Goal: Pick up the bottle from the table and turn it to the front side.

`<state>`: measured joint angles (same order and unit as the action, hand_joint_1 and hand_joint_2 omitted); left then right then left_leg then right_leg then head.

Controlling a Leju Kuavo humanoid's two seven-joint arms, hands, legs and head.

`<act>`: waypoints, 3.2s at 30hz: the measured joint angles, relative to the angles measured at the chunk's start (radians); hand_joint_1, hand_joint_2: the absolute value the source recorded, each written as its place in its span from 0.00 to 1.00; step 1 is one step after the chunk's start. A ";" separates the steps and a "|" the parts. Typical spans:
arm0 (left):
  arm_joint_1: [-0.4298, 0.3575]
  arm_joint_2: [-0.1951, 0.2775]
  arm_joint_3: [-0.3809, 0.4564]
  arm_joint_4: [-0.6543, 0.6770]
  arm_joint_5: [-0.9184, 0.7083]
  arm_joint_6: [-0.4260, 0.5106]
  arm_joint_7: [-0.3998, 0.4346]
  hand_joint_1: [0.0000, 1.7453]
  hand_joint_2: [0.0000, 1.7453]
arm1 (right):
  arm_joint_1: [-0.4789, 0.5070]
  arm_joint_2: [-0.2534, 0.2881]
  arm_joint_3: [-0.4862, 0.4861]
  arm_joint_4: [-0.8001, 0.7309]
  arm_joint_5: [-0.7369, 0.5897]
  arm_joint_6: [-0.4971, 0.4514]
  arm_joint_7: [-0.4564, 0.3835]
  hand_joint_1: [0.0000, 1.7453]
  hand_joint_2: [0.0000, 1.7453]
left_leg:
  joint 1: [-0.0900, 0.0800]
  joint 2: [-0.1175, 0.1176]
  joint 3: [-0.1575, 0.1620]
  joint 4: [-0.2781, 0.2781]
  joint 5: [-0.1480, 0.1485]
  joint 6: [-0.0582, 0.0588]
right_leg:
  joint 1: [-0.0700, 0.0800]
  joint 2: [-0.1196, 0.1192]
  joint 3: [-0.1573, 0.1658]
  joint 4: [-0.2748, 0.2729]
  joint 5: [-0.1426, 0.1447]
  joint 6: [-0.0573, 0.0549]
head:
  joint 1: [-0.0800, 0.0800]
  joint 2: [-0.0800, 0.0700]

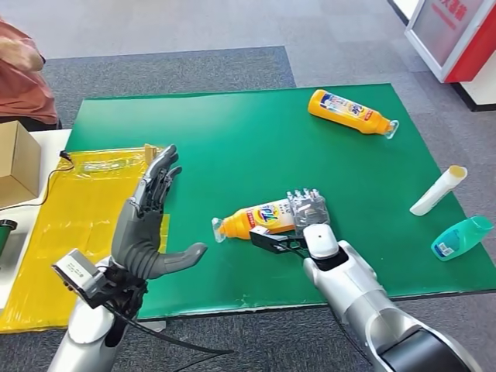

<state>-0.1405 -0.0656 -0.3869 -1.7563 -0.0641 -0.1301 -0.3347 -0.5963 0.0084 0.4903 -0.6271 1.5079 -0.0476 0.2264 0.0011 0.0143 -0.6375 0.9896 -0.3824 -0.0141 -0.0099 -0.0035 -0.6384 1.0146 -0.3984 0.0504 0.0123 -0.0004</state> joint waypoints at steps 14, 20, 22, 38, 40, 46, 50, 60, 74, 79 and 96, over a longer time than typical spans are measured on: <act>0.042 0.017 0.039 -0.034 0.002 0.017 -0.013 0.00 1.00 | 0.080 -0.068 -0.062 -0.185 -0.391 -0.051 -0.260 1.00 1.00 | 0.000 -0.001 -0.001 0.000 0.000 0.000 | 0.000 -0.001 0.000 0.000 0.000 0.000 | 0.000 0.000; 0.084 0.024 0.064 -0.043 0.016 0.042 -0.036 0.00 1.00 | 0.190 -0.068 -0.181 -0.372 -0.826 0.031 -0.417 1.00 1.00 | 0.000 -0.001 -0.001 0.000 -0.001 0.000 | 0.000 -0.001 -0.001 0.000 -0.001 0.000 | 0.000 0.000; 0.098 0.026 0.070 -0.043 0.025 0.052 -0.046 0.00 1.00 | 0.223 -0.060 -0.221 -0.427 -0.960 0.060 -0.452 1.00 1.00 | 0.000 -0.001 -0.002 0.000 -0.001 0.000 | 0.000 -0.001 -0.001 0.000 -0.001 0.000 | 0.000 0.000; 0.117 0.035 0.079 -0.034 0.103 0.084 -0.048 0.00 1.00 | 0.308 -0.019 -0.310 -0.622 -1.168 0.051 -0.495 1.00 1.00 | 0.000 -0.001 -0.002 0.000 -0.001 0.001 | 0.000 -0.001 -0.001 0.000 -0.001 0.000 | 0.000 0.000; 0.099 0.035 0.087 -0.011 0.144 0.054 -0.019 0.00 1.00 | 0.312 -0.010 -0.284 -0.648 -1.110 0.016 -0.487 1.00 1.00 | 0.000 0.000 -0.002 0.000 0.000 0.000 | 0.000 -0.001 -0.001 0.000 -0.001 0.000 | 0.000 0.000; 0.035 0.036 0.099 0.072 0.209 -0.008 0.039 0.00 1.00 | 0.312 0.009 -0.210 -0.692 -1.027 -0.042 -0.486 1.00 1.00 | 0.000 -0.001 -0.002 0.000 0.000 0.000 | 0.000 -0.001 -0.001 0.000 -0.001 0.000 | 0.000 0.000; -0.036 0.040 0.099 0.148 0.226 -0.047 0.084 0.00 1.00 | 0.310 0.023 -0.149 -0.709 -0.935 -0.103 -0.490 1.00 1.00 | 0.000 -0.001 -0.002 0.000 0.000 0.000 | 0.000 -0.001 -0.001 0.000 0.000 0.000 | 0.000 0.000; -0.168 0.047 0.064 0.234 0.269 -0.150 0.143 0.00 1.00 | 0.297 0.033 -0.031 -0.723 -0.807 -0.173 -0.478 1.00 1.00 | 0.000 -0.001 -0.002 0.000 0.000 0.000 | 0.000 -0.001 -0.001 0.000 0.000 0.000 | 0.000 0.000; -0.235 0.062 -0.057 0.255 0.371 -0.239 0.203 0.00 1.00 | 0.231 0.042 0.017 -0.688 -0.749 -0.187 -0.448 1.00 1.00 | 0.000 0.000 -0.001 0.000 0.000 0.000 | 0.000 -0.001 -0.001 0.000 0.000 0.000 | 0.000 0.000; -0.262 0.069 -0.079 0.282 0.370 -0.232 0.208 0.00 1.00 | 0.220 0.042 0.018 -0.669 -0.739 -0.187 -0.441 1.00 1.00 | 0.000 0.000 -0.002 0.000 0.000 0.000 | 0.000 -0.001 -0.001 0.000 0.000 0.000 | 0.000 0.000; -0.318 0.081 -0.125 0.296 -0.090 0.003 0.161 1.00 1.00 | 0.218 0.040 0.017 -0.651 -0.700 -0.167 -0.394 1.00 1.00 | 0.000 0.000 -0.002 0.000 0.000 0.000 | 0.000 -0.001 -0.001 0.000 0.000 0.000 | 0.000 0.000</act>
<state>-0.4580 0.0154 -0.5121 -1.4603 -0.1538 -0.1268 -0.1738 -0.3783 0.0484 0.5074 -1.2778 0.8080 -0.2151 -0.1673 0.0009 0.0139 -0.6393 0.9898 -0.3820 -0.0141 -0.0100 -0.0044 -0.6396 1.0145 -0.3984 0.0503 0.0122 -0.0004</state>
